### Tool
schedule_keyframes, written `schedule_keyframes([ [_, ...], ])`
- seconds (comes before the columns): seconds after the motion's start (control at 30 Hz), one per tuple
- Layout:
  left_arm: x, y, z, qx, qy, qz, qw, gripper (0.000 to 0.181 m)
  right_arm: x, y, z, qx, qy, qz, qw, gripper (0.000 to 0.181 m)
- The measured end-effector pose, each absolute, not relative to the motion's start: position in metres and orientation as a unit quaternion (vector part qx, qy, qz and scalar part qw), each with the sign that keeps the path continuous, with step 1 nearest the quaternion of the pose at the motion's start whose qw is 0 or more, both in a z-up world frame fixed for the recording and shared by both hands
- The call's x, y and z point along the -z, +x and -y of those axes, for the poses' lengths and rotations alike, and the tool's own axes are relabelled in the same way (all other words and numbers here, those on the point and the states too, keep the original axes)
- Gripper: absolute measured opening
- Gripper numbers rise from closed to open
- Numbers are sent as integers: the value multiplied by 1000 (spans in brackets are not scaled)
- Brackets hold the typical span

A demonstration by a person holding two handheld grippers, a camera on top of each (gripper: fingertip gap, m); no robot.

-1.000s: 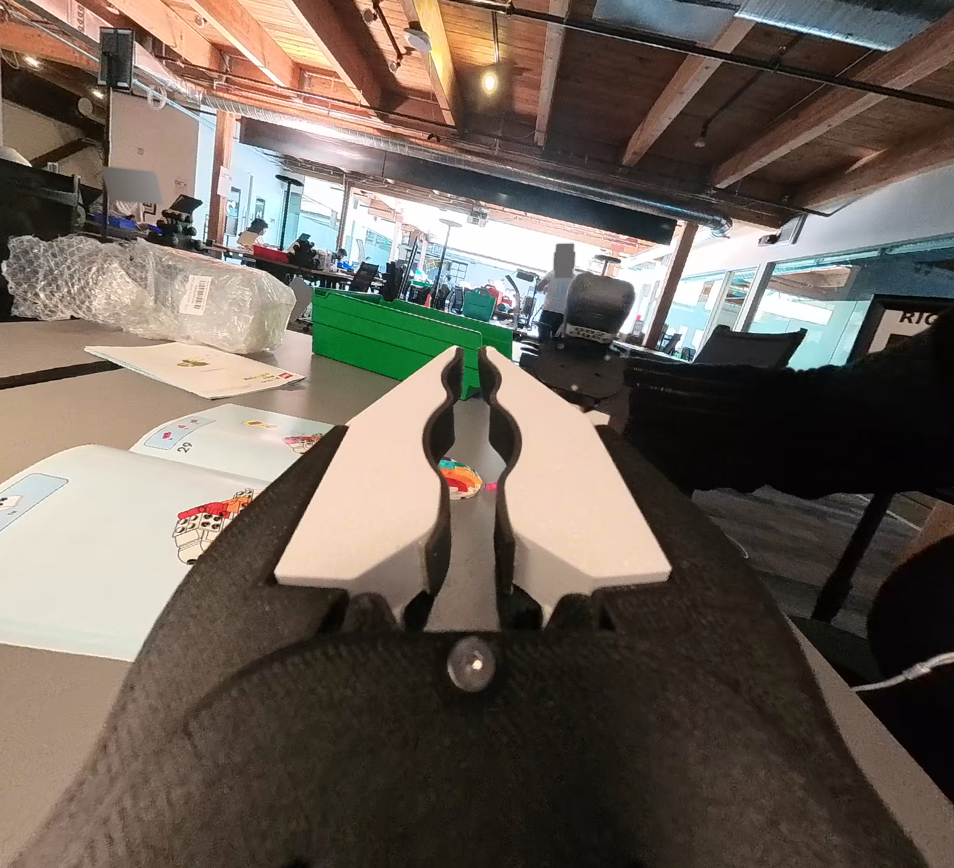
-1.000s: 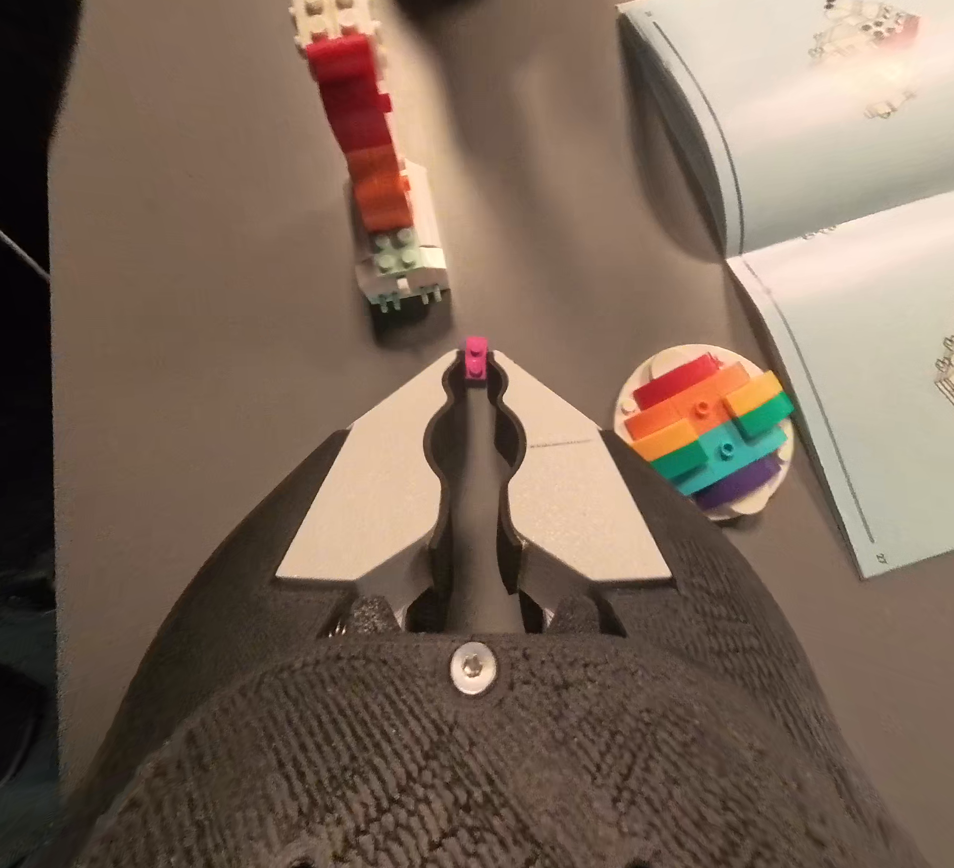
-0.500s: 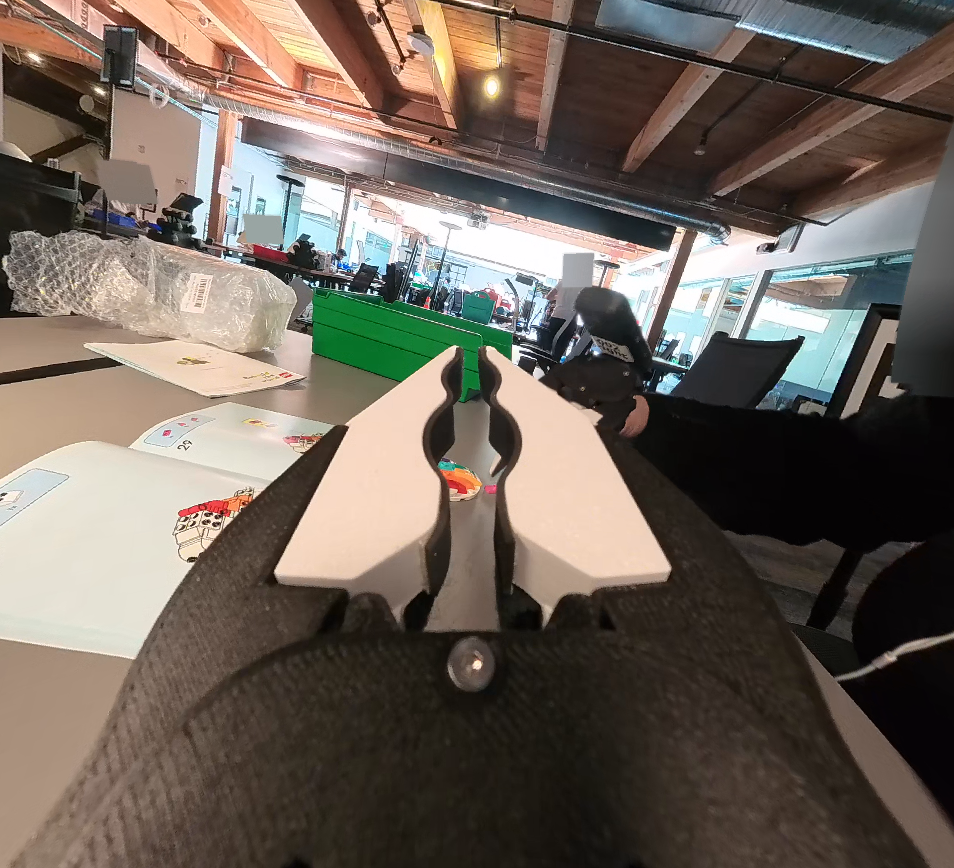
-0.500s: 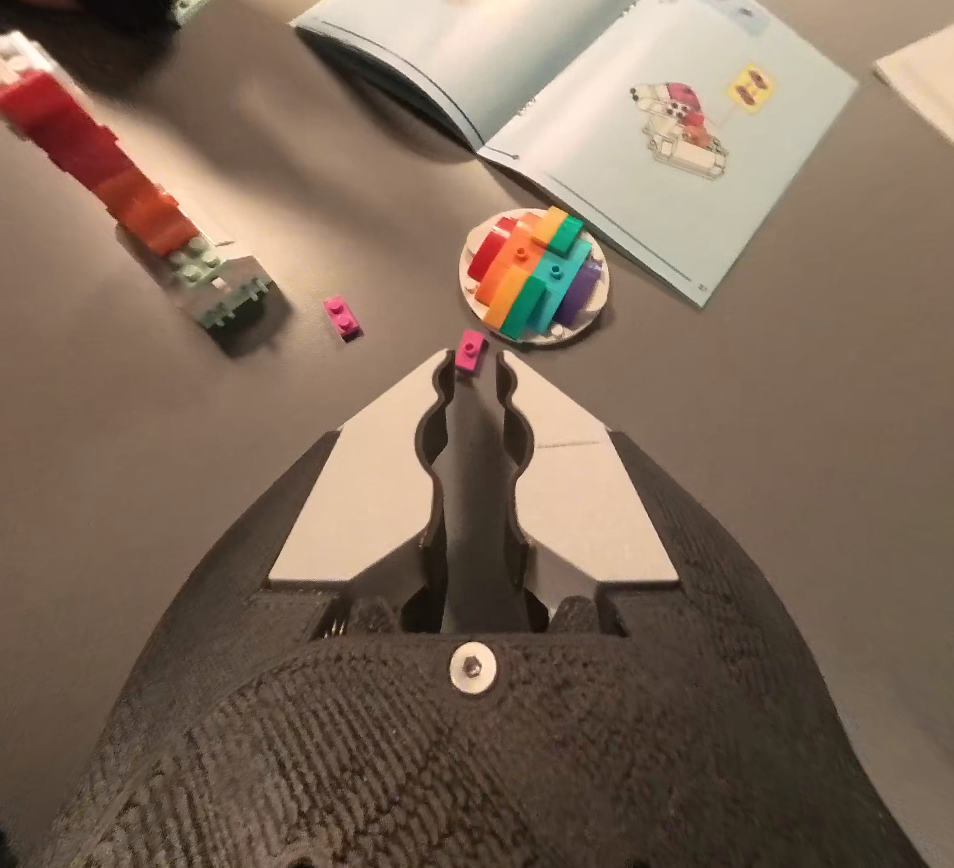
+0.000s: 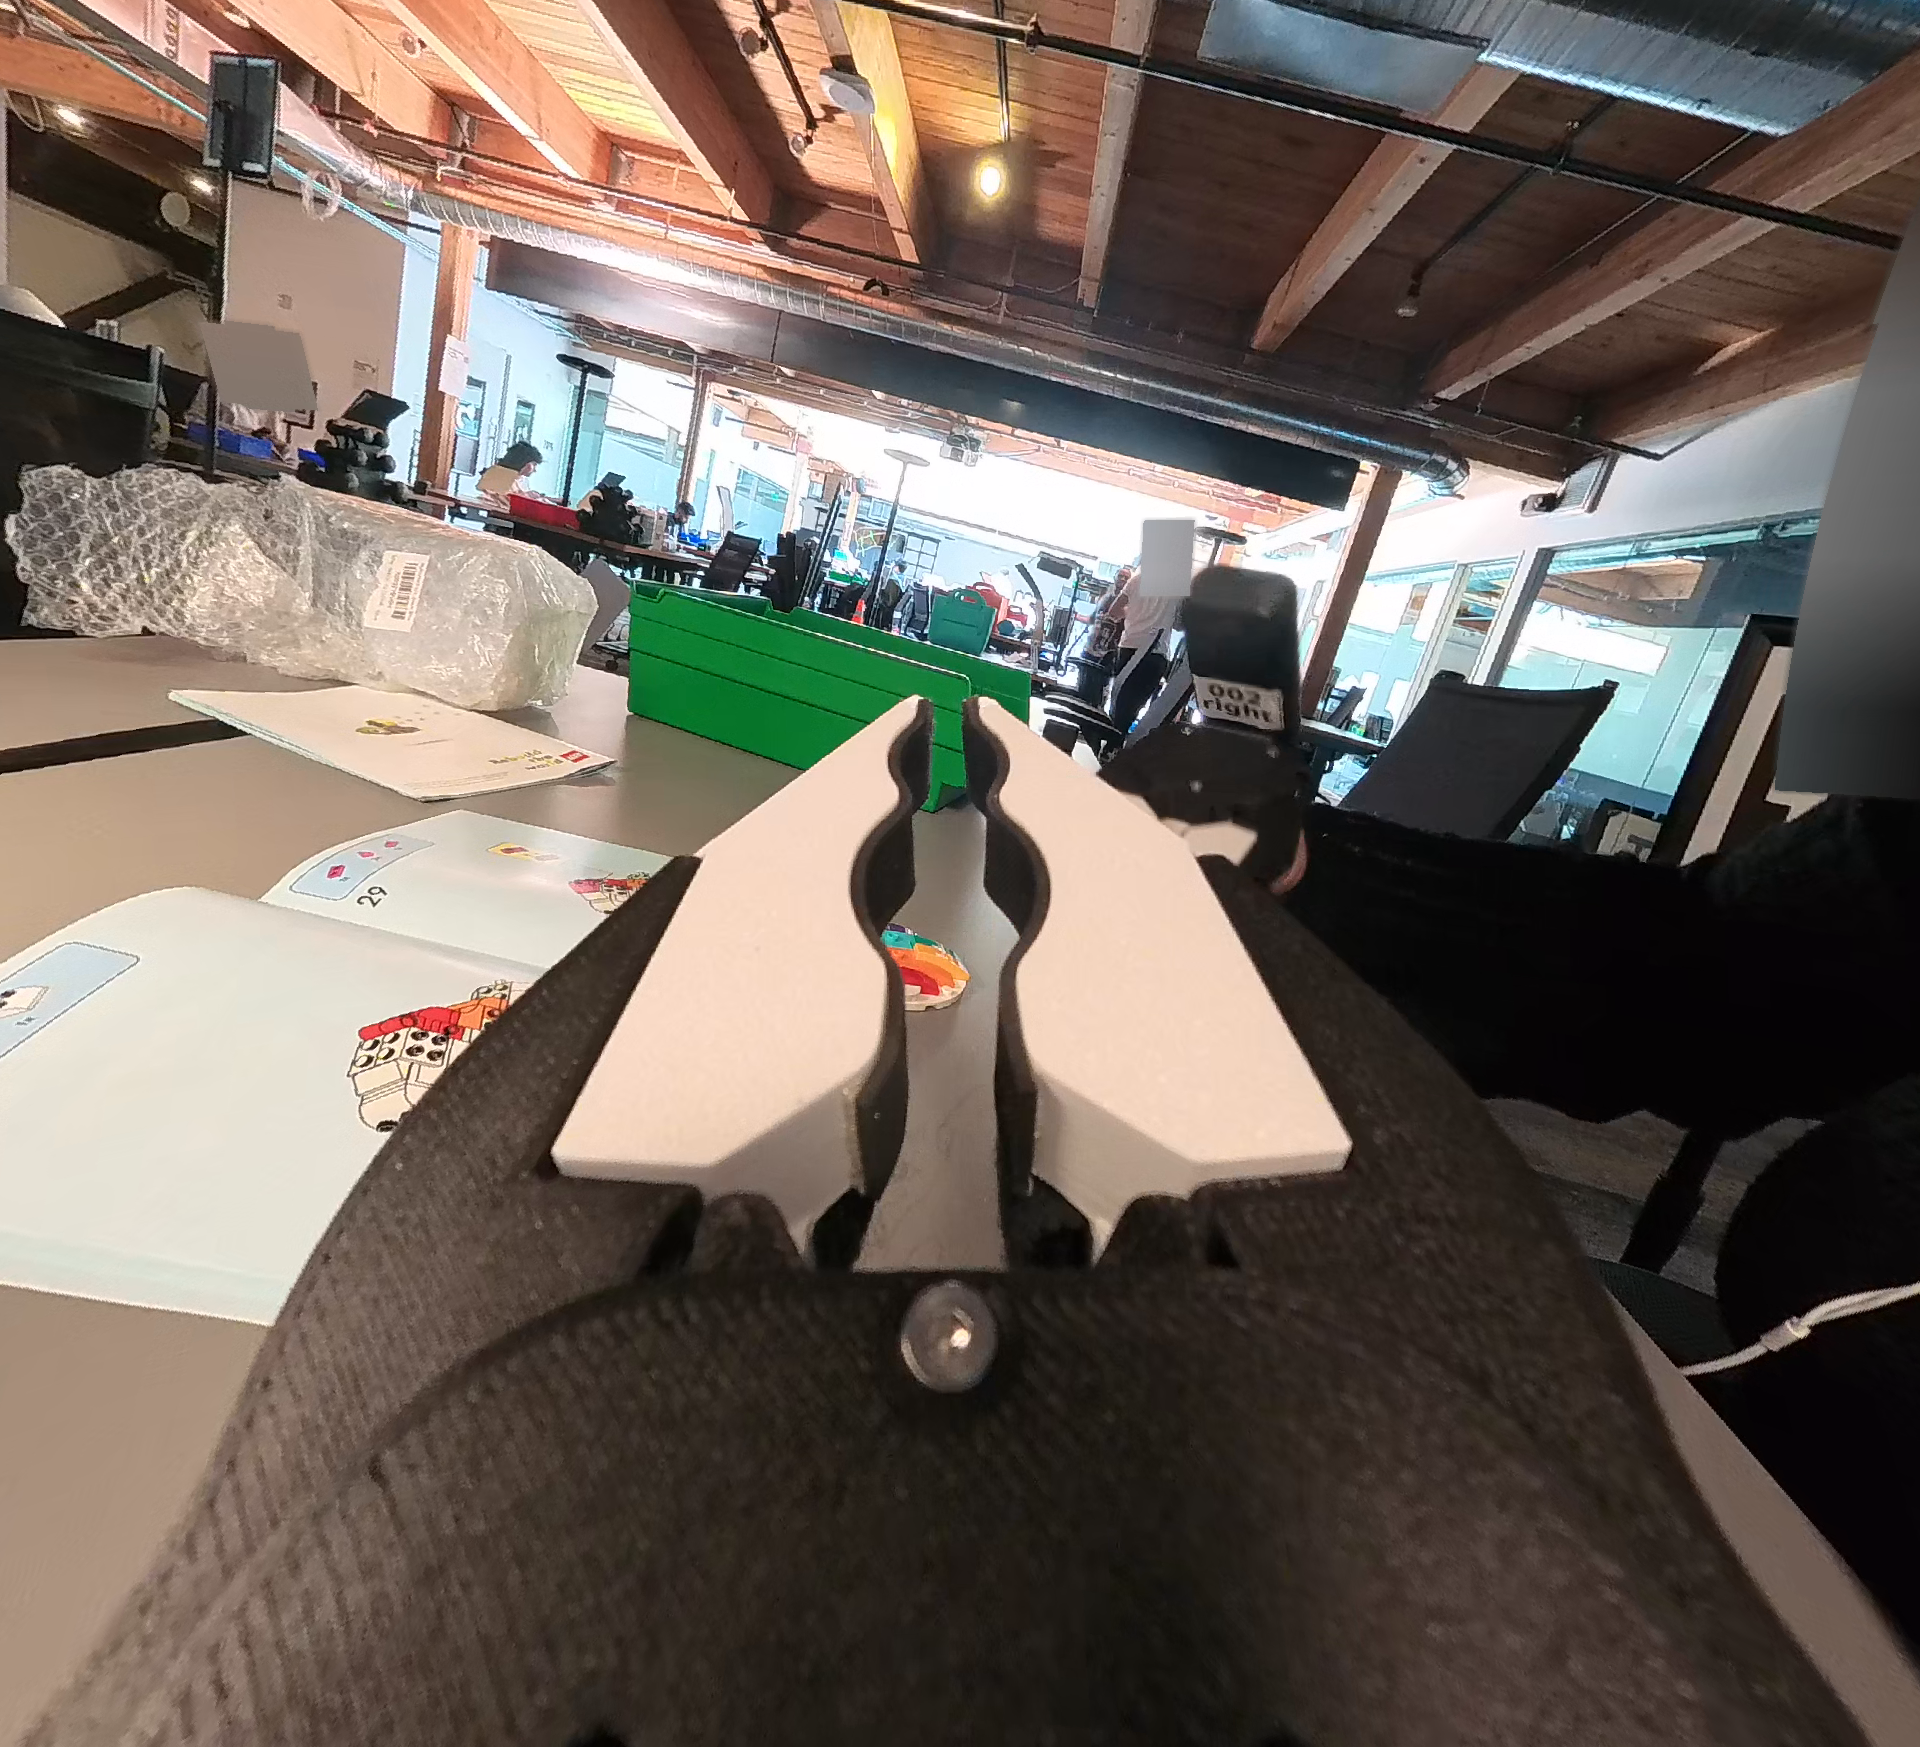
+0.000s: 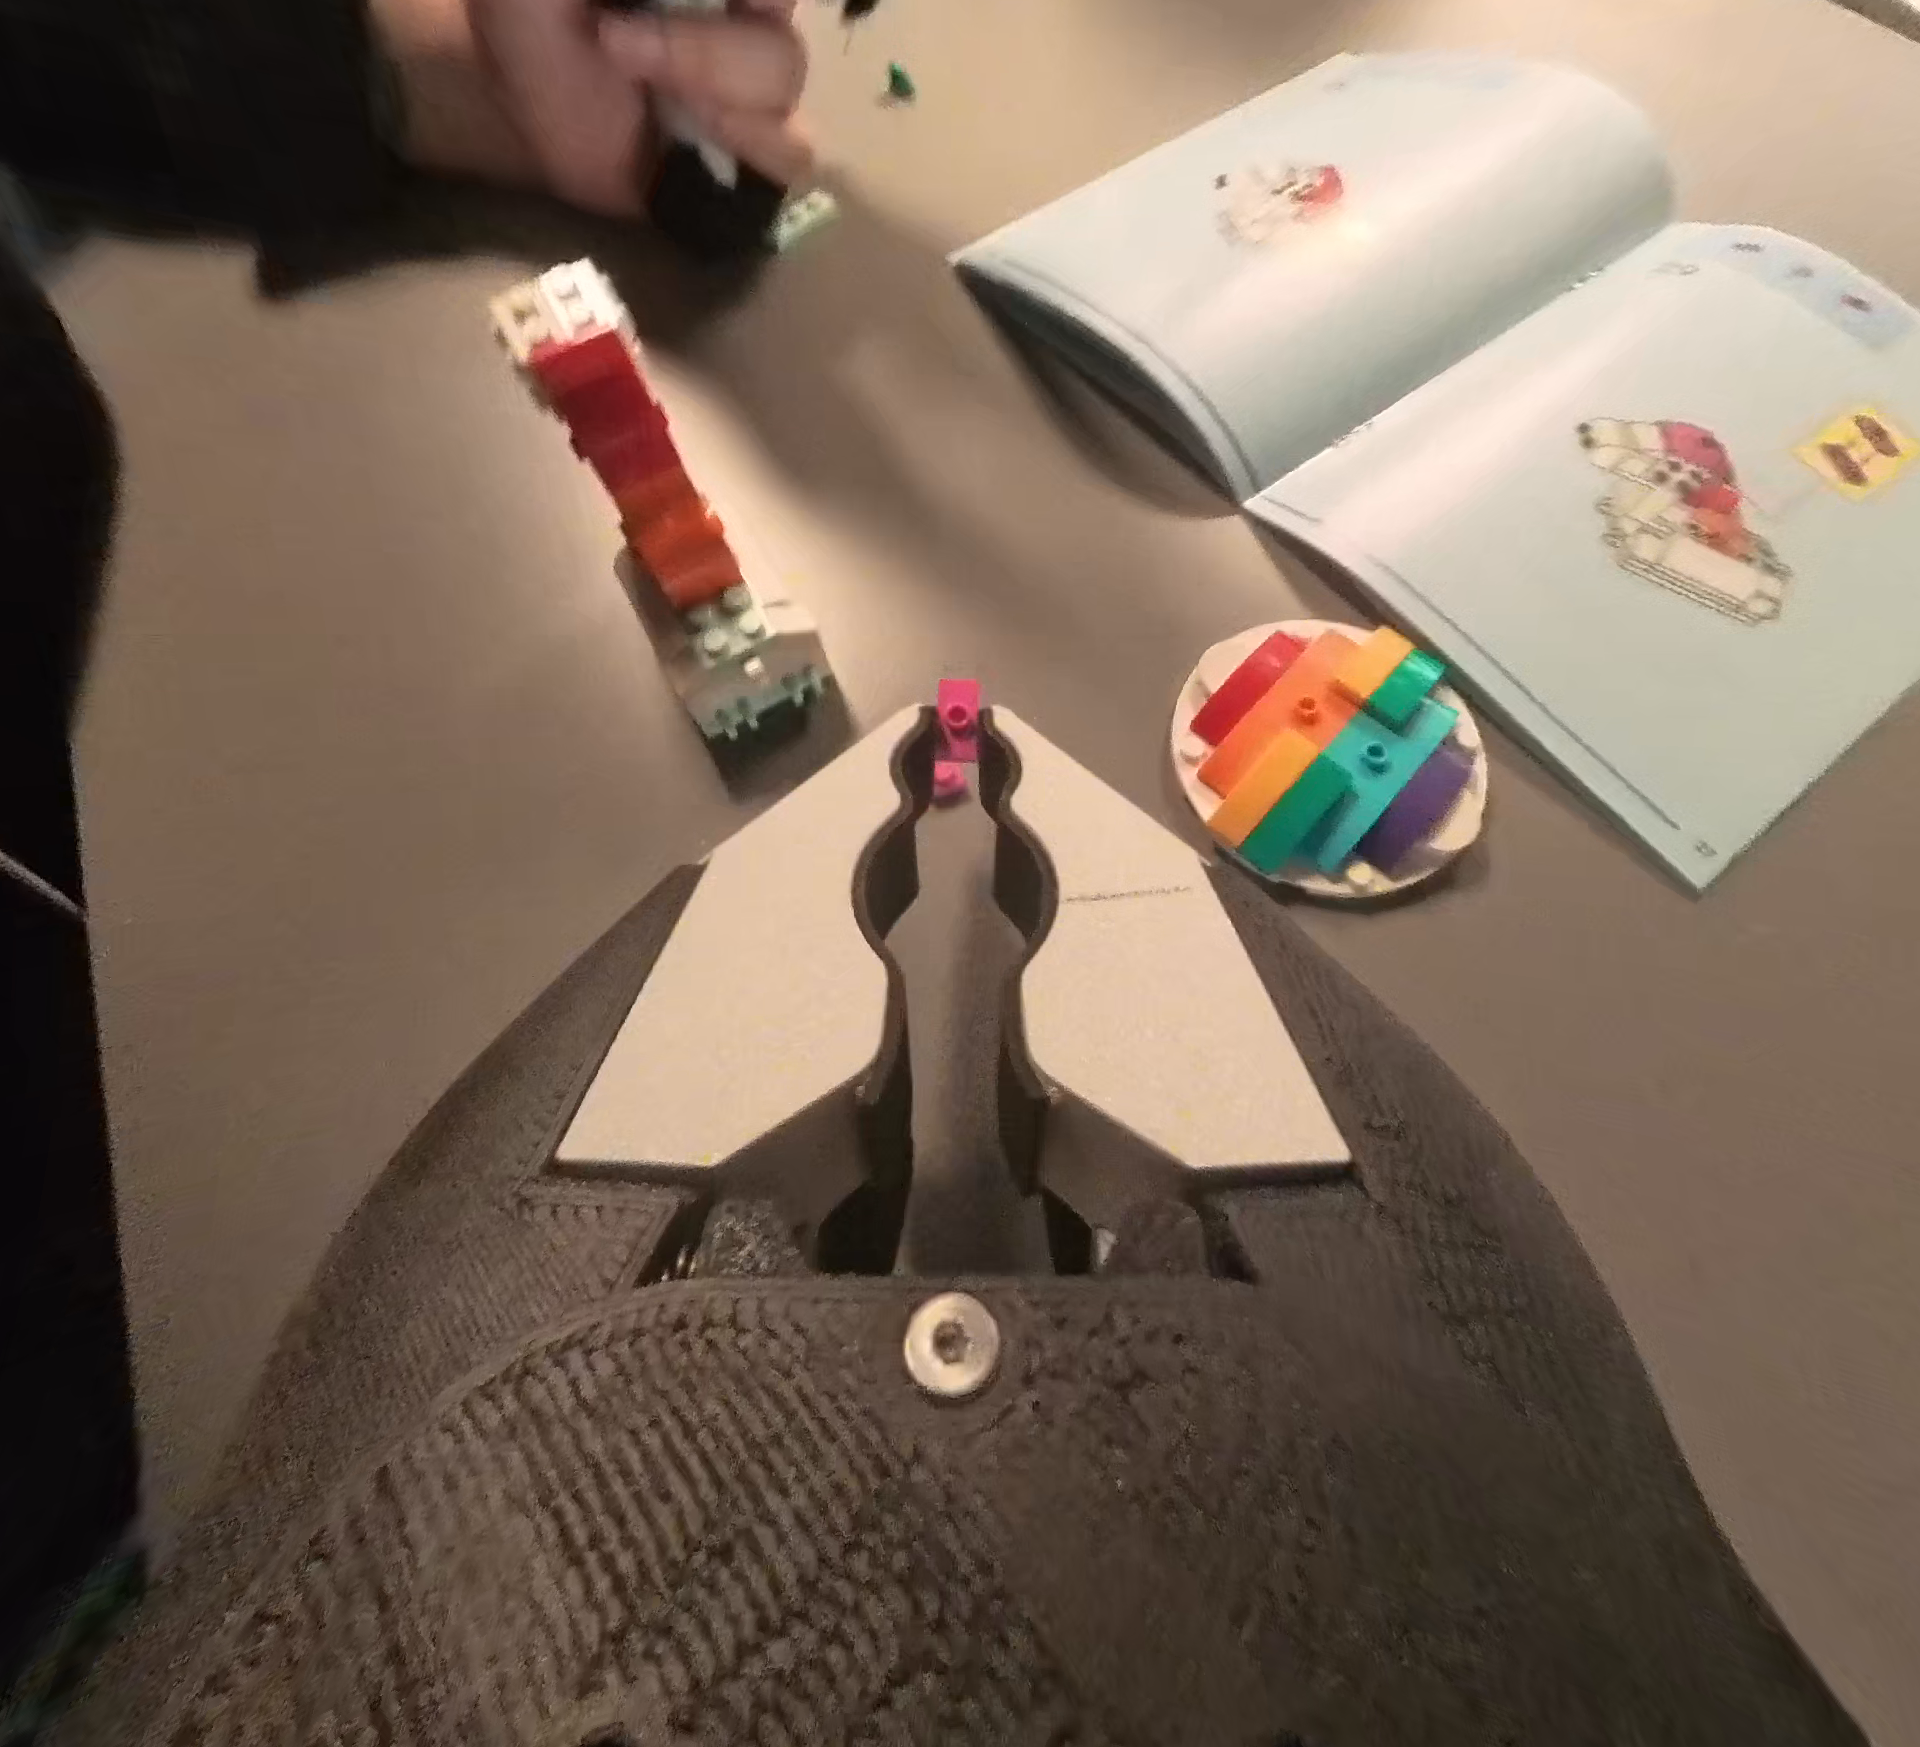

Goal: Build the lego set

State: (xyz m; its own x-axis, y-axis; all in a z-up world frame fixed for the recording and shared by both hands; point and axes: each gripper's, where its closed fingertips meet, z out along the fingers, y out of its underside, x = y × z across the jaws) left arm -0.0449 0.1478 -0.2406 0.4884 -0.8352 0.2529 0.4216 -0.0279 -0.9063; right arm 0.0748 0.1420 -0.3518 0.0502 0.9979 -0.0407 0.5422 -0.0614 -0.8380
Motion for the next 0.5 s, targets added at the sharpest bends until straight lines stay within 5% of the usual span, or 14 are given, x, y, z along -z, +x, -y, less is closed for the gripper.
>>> schedule_keyframes([
  [0.5, 240, -45, -148, 467, -542, -190, 672, 4, 362, 72, -133, -334, -592, 666, 309, 6],
])
